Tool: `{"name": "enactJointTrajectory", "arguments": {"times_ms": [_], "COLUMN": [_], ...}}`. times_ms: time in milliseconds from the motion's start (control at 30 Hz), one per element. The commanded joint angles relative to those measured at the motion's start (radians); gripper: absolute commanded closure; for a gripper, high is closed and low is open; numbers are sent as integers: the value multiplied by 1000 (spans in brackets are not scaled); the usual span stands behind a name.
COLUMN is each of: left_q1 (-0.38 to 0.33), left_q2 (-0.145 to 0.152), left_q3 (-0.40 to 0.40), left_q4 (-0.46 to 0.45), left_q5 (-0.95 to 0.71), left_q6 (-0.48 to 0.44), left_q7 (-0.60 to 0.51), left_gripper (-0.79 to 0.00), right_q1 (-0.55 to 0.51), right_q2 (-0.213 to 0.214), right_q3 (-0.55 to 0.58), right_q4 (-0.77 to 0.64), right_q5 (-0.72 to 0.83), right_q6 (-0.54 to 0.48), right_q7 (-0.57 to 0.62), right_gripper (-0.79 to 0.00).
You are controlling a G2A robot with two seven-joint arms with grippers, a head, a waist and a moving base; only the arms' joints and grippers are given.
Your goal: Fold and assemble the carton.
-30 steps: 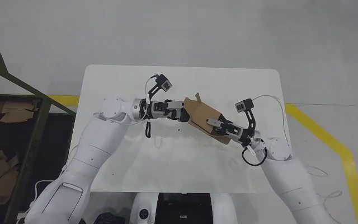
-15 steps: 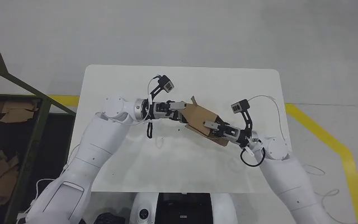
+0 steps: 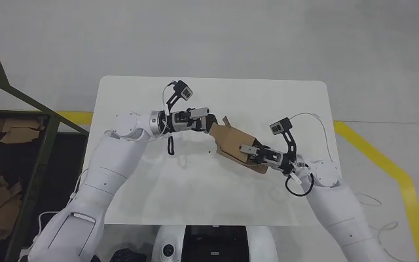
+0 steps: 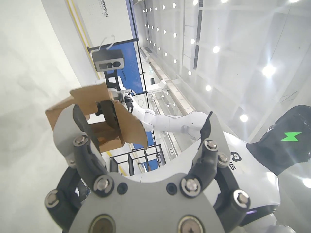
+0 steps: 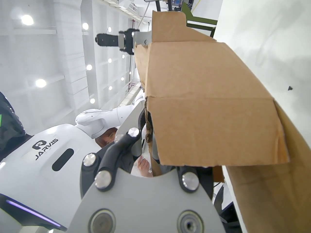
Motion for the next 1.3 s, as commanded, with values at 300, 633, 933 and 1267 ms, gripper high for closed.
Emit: {"name": "enactJointTrajectory", "arguments": {"times_ms": [300, 633, 933, 1267], "left_q1": [-11, -23, -18, 7], "left_q2": [-2, -15, -16, -14], "left_q3": [-11, 38, 52, 48], "left_q4": [32, 43, 23, -16], "left_q5": [-25, -23, -18, -26], "left_q6": [-1, 4, 22, 39], "left_q7": [21, 15, -8, -25], "left_gripper": [-785, -785, -785, -785], "right_q1": [-11, 20, 27, 21], "right_q2": [1, -8, -6, -2], "right_q3": [-29, -80, -46, -21], "right_q4": [-16, -13, 18, 14], "right_q5": [18, 8, 28, 23], "right_q6": [33, 47, 17, 9], "right_q7": [96, 111, 68, 36], "right_gripper": [0, 0, 0, 0]}}
